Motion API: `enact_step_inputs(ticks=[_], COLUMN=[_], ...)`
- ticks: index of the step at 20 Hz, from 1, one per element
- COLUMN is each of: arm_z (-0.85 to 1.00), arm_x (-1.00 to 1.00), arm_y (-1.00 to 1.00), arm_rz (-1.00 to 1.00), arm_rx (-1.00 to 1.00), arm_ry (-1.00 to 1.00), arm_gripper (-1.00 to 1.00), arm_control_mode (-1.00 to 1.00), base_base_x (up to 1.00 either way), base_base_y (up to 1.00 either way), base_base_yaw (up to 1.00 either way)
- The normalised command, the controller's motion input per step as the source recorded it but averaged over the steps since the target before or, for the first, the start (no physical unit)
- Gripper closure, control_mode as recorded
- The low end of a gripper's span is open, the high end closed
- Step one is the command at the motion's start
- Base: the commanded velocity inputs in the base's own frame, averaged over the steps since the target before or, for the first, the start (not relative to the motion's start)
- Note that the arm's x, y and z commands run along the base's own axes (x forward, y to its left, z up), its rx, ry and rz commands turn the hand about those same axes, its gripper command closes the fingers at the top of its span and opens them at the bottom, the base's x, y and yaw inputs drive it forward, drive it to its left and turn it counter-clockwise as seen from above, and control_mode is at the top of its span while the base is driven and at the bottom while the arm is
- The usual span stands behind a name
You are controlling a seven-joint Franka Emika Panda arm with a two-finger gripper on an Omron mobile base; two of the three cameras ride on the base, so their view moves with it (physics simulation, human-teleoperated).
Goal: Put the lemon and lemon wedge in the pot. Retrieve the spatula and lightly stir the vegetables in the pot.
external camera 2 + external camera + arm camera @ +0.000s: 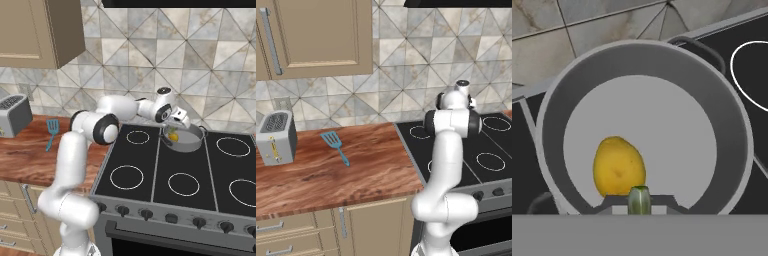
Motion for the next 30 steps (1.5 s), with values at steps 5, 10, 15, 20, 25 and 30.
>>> enact_step_inputs(ticks=[5,10,15,20,25,30], arm_z=[-0.28,-0.21,-0.12,0.22,0.23,-0.04], arm_x=[0.07,0.08,0.02,0.04,-0.54,-0.75], arm_y=[-0.42,-0.13,0.00,0.06,0.33,0.81], arm_rz=[0.00,0.00,0.00,0.00,-0.01,0.00], arm_rx=[0.07,0.03,0.02,0.04,0.00,0.00], arm_ry=[0.00,0.00,0.00,0.00,0.00,-0.01], arm_gripper=[1.00,-1.00,-1.00,-1.00,-1.00,-1.00], arm_control_mode=[-1.00,-1.00,-1.00,-1.00,-1.00,-1.00], base_base_x=[0.00,0.00,0.00,0.00,0.00,0.00], base_base_y=[0.00,0.00,0.00,0.00,0.00,0.00], base_base_yaw=[0.00,0.00,0.00,0.00,0.00,0.00])
